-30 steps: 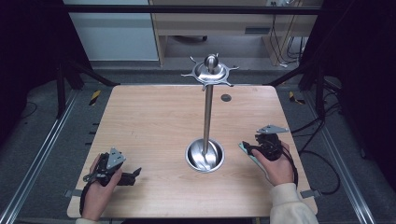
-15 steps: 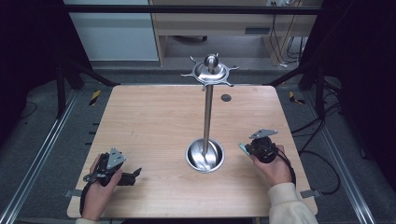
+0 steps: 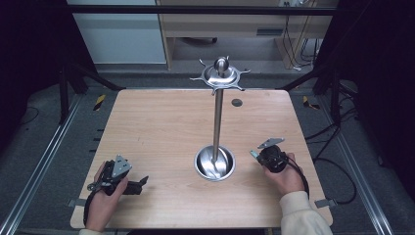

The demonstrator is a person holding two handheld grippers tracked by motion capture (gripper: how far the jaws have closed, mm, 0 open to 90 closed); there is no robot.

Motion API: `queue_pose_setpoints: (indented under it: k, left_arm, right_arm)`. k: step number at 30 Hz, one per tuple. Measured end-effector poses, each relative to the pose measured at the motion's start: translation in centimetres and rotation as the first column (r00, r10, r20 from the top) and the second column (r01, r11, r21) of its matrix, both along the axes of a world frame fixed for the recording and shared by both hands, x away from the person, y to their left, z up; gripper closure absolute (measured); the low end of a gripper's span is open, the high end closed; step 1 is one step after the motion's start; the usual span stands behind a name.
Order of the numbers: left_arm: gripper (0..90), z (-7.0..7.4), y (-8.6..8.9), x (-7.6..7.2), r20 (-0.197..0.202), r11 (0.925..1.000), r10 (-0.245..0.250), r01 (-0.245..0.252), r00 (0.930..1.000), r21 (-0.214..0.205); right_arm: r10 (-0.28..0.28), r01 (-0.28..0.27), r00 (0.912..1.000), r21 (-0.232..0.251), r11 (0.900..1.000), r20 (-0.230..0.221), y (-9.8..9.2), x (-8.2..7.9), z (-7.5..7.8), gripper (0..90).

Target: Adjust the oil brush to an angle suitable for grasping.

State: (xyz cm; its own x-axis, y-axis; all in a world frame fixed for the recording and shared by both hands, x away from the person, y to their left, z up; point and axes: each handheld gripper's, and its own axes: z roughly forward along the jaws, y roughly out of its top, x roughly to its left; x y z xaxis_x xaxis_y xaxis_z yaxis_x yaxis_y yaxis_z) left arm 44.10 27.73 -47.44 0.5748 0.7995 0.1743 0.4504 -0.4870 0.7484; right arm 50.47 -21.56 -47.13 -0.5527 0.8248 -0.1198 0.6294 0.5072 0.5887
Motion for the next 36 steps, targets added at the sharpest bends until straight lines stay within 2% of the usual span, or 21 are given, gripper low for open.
queue_pose_setpoints:
  k: [3,10,17,21,26,29,30,31,34,35,36]
  left_arm:
    - [2.7,0.0,0.0,0.0,0.000,1.0000,0.000,0.000,1.0000,0.000]
    - [2.7,0.0,0.0,0.0,-0.001,1.0000,-0.001,0.001,1.0000,0.000]
    - [2.7,0.0,-0.1,0.0,0.001,1.0000,0.001,-0.001,1.0000,-0.003]
    - [2.7,0.0,-0.1,0.0,-0.001,1.0000,-0.002,0.002,1.0000,0.001]
    - [2.7,-0.1,-0.1,-0.1,0.001,1.0000,0.003,-0.003,1.0000,-0.006]
    - [2.7,0.0,-0.1,-0.1,-0.003,1.0000,0.001,-0.001,1.0000,0.000]
    - [2.7,0.0,-0.1,-0.1,-0.004,1.0000,0.000,0.000,1.0000,-0.002]
    - [2.7,-0.1,0.0,-0.1,-0.002,1.0000,0.003,-0.003,1.0000,-0.009]
    - [2.7,0.0,0.0,-0.1,-0.002,1.0000,0.003,-0.003,1.0000,-0.004]
    - [2.7,0.0,0.0,-0.1,-0.002,0.9999,0.005,-0.005,1.0000,-0.009]
    - [2.7,0.0,0.0,-0.1,-0.002,0.9999,0.005,-0.005,1.0000,-0.009]
  right_arm:
    - [0.000,-0.001,0.9998,-0.020,0.9998,-0.022,0.2,0.2,-0.5,90.0]
    - [0.011,-0.013,0.9991,-0.046,0.9989,-0.040,0.3,0.4,-0.9,90.0]
    - [0.001,-0.002,0.9994,-0.052,0.9986,-0.036,0.1,0.5,-0.9,90.0]
    - [-0.022,0.019,0.9995,-0.103,0.9945,-0.021,0.1,0.7,-0.9,90.0]
    - [-0.069,0.066,0.9969,-0.072,0.9952,-0.037,-0.4,1.0,-0.7,90.0]
    - [-0.070,0.067,0.9966,-0.071,0.9953,-0.044,-0.4,1.0,-0.3,89.4]
    - [-0.077,0.073,0.9955,-0.059,0.9956,-0.055,-0.4,1.0,-0.1,88.5]
    - [-0.088,0.085,0.9922,-0.036,0.9957,-0.088,-0.5,0.9,0.8,86.2]
    - [-0.093,0.091,0.9874,-0.018,0.9957,-0.128,-0.9,0.7,1.9,79.1]
    - [-0.101,0.099,0.9832,-0.018,0.9949,-0.152,-0.9,0.6,2.3,76.3]
    - [-0.101,0.099,0.9832,-0.018,0.9949,-0.152,-0.9,0.6,2.3,76.3]
